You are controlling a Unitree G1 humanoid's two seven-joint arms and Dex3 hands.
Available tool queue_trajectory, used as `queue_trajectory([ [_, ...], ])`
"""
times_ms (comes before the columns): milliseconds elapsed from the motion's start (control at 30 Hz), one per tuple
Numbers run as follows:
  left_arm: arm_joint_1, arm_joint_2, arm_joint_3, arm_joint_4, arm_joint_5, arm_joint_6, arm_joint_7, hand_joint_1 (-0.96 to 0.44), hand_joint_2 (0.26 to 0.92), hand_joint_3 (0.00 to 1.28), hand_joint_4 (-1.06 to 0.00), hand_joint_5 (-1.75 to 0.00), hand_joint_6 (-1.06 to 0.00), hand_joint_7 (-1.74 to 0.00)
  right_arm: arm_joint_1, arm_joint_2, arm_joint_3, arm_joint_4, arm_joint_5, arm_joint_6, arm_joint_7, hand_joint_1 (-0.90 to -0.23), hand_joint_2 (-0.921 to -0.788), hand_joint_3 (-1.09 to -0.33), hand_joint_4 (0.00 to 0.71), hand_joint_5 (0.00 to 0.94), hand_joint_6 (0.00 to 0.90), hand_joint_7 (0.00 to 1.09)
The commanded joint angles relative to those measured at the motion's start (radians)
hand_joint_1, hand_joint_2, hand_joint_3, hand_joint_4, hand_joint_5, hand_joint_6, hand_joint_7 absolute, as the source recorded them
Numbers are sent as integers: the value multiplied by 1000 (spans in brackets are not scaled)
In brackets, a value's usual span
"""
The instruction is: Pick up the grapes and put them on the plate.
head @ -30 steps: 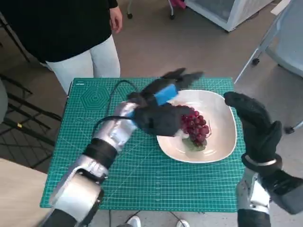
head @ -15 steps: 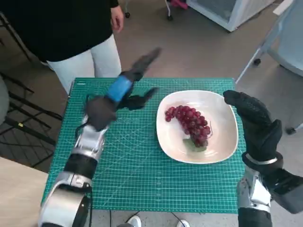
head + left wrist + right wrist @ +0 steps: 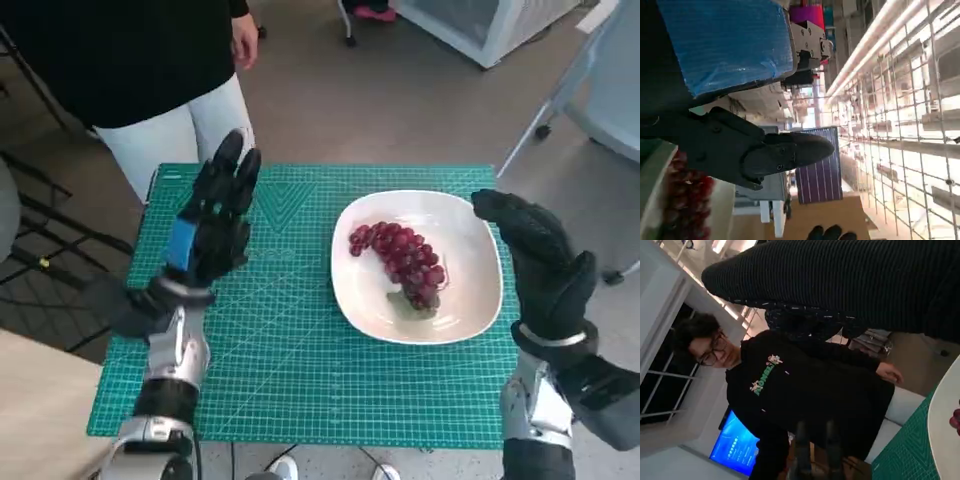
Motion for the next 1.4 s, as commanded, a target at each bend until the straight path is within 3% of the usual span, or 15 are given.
queue_trajectory([
  [33, 37, -6, -1, -59, 4, -34, -8, -712, 921, 464, -37, -13, -141, -10, 3, -5, -1, 17, 9, 16, 14, -538, -921, -631, 172, 4, 0, 376],
  [500, 75, -7, 13, -68, -1, -49, -9, -632, 921, 434, -93, -24, -202, -34, -7, -2, -3, 33, 14, 19, 32, -538, -921, -630, 174, 4, 0, 378],
  [867, 116, -23, 9, -131, 28, -20, 67, -248, 921, 143, -237, -29, -328, -48, -12, -1, -2, 33, 12, 25, 35, -539, -921, -627, 176, 4, 1, 379],
  [1400, 135, -19, -10, -166, 33, 3, 102, -223, 921, 134, -278, -20, -333, -29, -19, 1, -4, 48, 12, 20, 40, -547, -921, -624, 179, 4, 3, 377],
])
